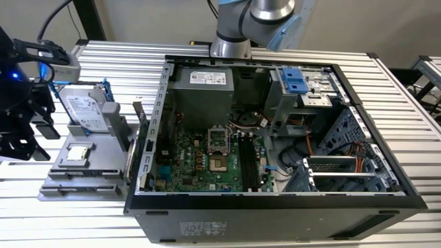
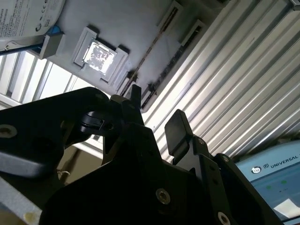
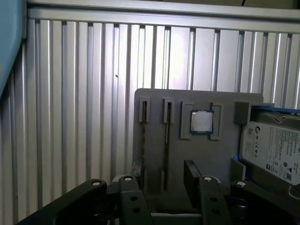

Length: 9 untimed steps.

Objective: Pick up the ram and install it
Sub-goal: 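Pick up the ram and move it above insertion slot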

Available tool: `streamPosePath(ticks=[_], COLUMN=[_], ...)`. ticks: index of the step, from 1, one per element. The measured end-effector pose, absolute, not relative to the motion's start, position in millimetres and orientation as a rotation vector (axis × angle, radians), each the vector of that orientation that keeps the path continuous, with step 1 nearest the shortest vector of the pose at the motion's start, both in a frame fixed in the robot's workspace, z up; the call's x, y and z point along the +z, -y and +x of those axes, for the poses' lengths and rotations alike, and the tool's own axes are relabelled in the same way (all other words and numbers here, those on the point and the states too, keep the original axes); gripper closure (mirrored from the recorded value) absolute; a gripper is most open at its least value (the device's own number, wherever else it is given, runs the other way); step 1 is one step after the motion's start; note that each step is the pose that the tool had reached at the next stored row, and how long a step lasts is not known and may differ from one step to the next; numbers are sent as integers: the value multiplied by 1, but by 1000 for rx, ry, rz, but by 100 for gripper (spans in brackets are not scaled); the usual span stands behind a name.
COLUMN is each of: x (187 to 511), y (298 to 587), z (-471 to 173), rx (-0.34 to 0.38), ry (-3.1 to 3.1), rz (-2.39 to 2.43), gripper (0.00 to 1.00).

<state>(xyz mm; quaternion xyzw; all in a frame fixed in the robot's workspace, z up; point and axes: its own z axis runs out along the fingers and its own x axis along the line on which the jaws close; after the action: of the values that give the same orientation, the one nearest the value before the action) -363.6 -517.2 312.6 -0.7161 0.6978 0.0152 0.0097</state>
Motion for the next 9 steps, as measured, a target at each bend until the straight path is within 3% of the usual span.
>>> streamPosePath(ticks=[9], x=[302], y=[517], z=[-364], rx=[47], ry=[-2179], rz=[-2236], gripper=[0])
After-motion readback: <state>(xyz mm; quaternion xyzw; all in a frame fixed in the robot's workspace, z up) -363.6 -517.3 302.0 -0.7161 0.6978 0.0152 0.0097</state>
